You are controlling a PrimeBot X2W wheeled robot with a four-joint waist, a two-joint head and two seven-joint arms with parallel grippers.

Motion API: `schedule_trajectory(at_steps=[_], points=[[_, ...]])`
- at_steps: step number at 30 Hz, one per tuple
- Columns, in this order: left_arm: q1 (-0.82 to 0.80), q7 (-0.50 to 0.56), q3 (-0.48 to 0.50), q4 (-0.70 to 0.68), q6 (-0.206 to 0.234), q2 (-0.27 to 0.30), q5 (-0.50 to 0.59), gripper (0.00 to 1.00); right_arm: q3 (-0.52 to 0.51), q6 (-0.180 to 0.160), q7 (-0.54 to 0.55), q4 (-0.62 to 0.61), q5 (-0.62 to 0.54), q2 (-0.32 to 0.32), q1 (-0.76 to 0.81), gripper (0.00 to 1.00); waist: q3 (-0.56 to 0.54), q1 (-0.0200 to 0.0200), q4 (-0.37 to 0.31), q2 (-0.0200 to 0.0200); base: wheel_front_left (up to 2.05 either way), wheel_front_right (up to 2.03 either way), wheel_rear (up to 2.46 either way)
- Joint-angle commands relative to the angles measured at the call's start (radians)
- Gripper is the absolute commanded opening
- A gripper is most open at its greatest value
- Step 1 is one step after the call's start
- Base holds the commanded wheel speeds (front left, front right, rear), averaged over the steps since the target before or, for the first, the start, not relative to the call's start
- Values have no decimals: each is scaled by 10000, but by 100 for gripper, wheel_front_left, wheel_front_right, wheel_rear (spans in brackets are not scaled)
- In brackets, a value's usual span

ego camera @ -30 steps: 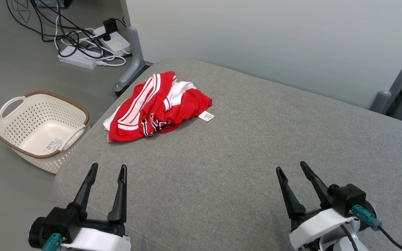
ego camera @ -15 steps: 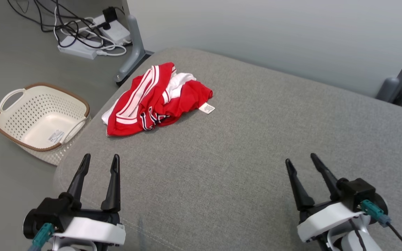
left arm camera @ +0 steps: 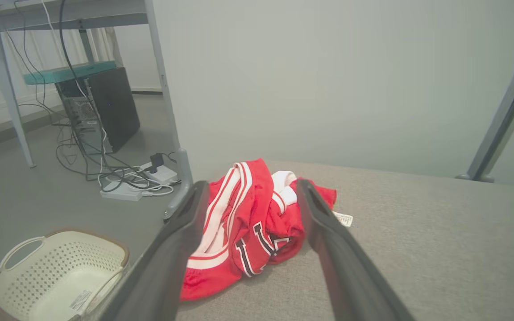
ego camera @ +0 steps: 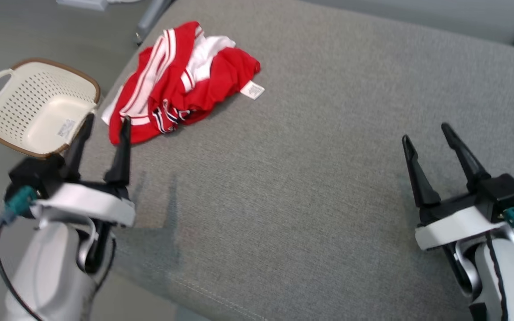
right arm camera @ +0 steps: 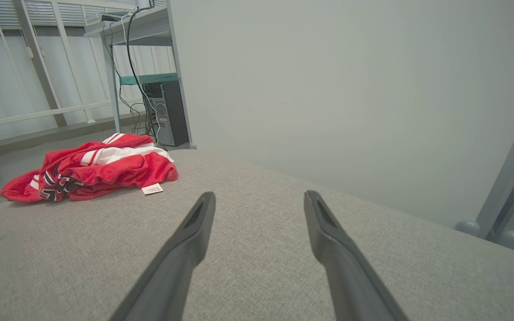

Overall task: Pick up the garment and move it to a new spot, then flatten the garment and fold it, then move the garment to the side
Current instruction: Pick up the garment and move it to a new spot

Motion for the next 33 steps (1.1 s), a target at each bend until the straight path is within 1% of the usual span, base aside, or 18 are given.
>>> schedule_trajectory(at_steps=[1, 2, 3, 7, 9, 13, 17, 20, 25, 26, 29, 30, 31, 32, 33], points=[[-647, -12, -282, 561, -7, 323, -343, 100, -30, -3, -44, -153, -122, -134, -226, 100, 865, 0, -391, -1, 0, 0, 0], [-1021, -2, -473, 1022, -8, 494, -604, 100, -6, -3, -45, -246, -171, -162, -341, 100, 1055, 0, -469, -1, 0, 0, 0], [-1021, -2, -473, 1022, -8, 494, -604, 100, -6, -3, -45, -246, -171, -162, -341, 100, 1055, 0, -469, -1, 0, 0, 0], [-2488, 460, -1600, 2628, -10, 1234, -1399, 100, 72, -3, -45, -517, -429, -203, -613, 100, 1590, 0, -761, -1, 0, 0, 0], [-3113, 783, -2083, 3210, -10, 1490, -2035, 100, 151, -3, -45, -593, -516, -201, -715, 100, 1803, 0, -931, -1, 0, 0, 0], [-4077, 1480, -2891, 3958, -11, 1960, -3193, 100, 146, -3, -45, -679, -564, -142, -812, 100, 2125, 0, -1239, -1, 0, 0, 0], [-4803, 2186, -3468, 4471, -12, 2194, -4323, 100, 130, -3, -38, -718, -600, -148, -786, 100, 2341, 0, -1440, -1, 0, 0, 0], [-5196, 2570, -3838, 4833, -12, 2374, -4897, 100, 218, -3, -35, -710, -605, -131, -794, 100, 2466, 0, -1590, -1, 0, 0, 0], [-5609, 3411, -4344, 5345, -12, 2415, -5785, 100, 341, -3, -13, -690, -639, -87, -824, 100, 2588, 0, -1786, -1, 0, 0, 0], [-5683, 3626, -4556, 5614, -13, 2449, -5992, 100, 389, -3, -13, -684, -660, -77, -814, 100, 2620, 0, -1850, -1, 0, 0, 0], [-5747, 4004, -4868, 5907, -13, 2402, -6243, 100, 410, -3, -13, -665, -658, -59, -803, 100, 2638, 0, -1937, -1, 0, 0, 0], [-5779, 4108, -4938, 5962, -13, 2404, -6361, 64, 403, -3, -13, -660, -661, -48, -792, 100, 2634, 0, -1958, -1, 0, 0, 0], [-5801, 4170, -5013, 5992, -13, 2417, -6460, 19, 400, -3, -13, -651, -661, -40, -780, 100, 2625, 0, -1977, -1, 0, 0, 0], [-5806, 4190, -5083, 6016, -13, 2438, -6550, 0, 398, -3, -13, -637, -659, -28, -771, 100, 2607, 0, -1992, -1, 0, 0, 0], [-5796, 4178, -5157, 6043, -13, 2460, -6637, 0, 399, -3, -13, -617, -650, -8, -762, 100, 2572, 0, -2006, -1, 0, 0, 0]])
